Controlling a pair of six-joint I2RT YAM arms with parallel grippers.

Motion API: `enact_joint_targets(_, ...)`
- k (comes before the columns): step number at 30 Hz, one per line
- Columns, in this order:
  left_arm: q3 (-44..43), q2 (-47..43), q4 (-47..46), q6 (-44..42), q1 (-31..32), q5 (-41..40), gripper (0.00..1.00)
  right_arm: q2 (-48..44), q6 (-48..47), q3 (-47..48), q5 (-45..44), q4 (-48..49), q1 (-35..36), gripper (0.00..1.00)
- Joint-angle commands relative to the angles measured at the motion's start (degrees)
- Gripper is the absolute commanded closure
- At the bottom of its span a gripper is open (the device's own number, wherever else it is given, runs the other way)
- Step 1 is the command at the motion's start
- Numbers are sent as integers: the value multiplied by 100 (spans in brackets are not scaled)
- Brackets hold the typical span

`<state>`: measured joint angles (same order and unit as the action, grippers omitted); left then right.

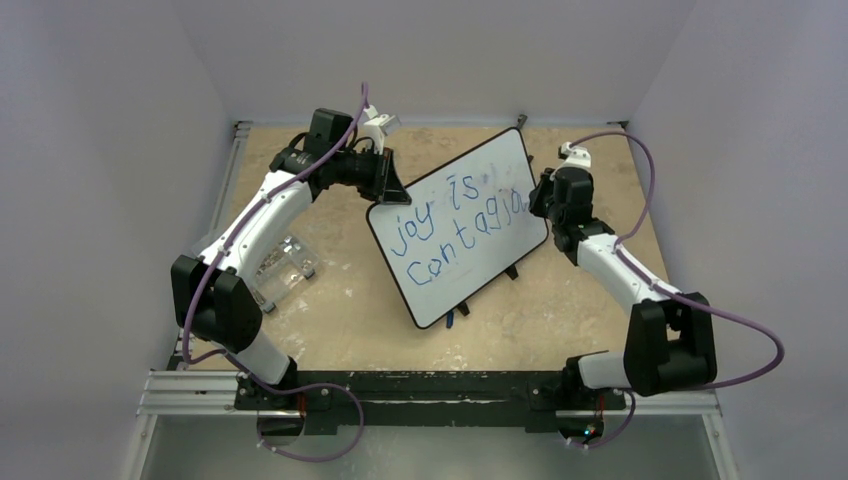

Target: Write a sentence on the whiteboard

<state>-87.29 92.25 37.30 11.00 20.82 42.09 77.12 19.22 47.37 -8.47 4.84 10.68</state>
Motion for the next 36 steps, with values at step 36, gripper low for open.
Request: enact_joint_targets(36, -96, -233, -336, -422, 10, -157, 100, -198, 187, -442, 141, 381, -13, 100)
